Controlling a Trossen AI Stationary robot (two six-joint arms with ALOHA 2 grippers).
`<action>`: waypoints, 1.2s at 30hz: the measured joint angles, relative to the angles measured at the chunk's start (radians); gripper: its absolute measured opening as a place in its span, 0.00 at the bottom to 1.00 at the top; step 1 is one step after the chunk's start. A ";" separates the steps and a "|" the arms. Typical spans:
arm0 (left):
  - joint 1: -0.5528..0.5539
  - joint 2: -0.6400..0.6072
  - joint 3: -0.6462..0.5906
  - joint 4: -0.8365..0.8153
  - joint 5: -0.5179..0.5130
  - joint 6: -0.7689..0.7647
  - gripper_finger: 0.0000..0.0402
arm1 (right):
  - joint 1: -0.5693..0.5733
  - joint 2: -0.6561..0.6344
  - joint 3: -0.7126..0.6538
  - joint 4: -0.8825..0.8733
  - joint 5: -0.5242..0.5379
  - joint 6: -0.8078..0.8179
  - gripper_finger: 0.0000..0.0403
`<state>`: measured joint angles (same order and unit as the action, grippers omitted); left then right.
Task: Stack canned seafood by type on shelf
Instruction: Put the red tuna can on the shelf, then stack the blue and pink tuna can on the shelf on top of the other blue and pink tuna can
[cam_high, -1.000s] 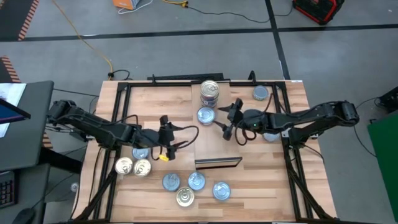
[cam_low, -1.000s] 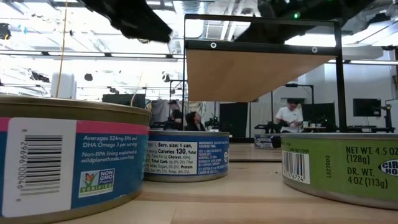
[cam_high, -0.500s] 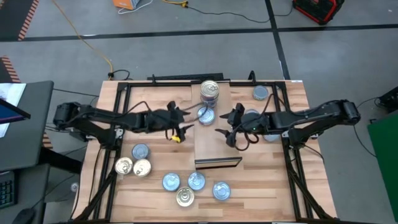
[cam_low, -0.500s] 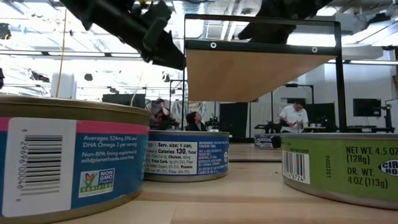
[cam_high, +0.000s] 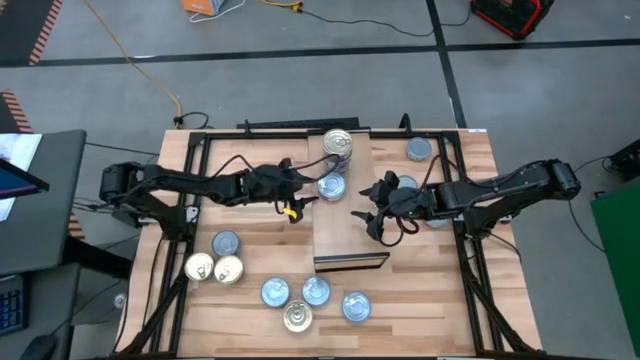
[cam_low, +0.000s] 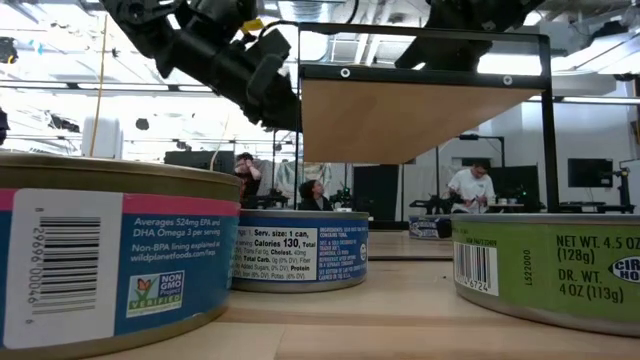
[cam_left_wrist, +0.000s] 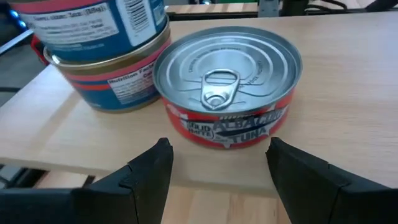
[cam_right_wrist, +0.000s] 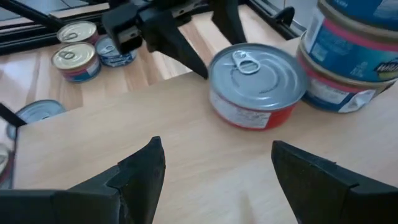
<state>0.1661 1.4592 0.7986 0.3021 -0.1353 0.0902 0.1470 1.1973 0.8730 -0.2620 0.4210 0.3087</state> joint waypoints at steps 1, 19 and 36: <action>0.000 0.000 0.000 0.004 0.000 0.008 0.63 | 0.007 0.000 0.000 -0.003 0.000 0.005 0.79; -0.001 -0.007 0.000 0.054 -0.003 0.019 0.63 | 0.042 -0.016 0.000 -0.016 0.034 0.016 0.79; -0.001 -0.006 0.000 0.134 -0.050 0.022 0.63 | 0.040 -0.014 0.000 0.083 0.034 -0.021 0.79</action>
<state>0.1650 1.4532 0.7986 0.4366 -0.1848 0.1120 0.1875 1.1828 0.8726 -0.1787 0.4553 0.2882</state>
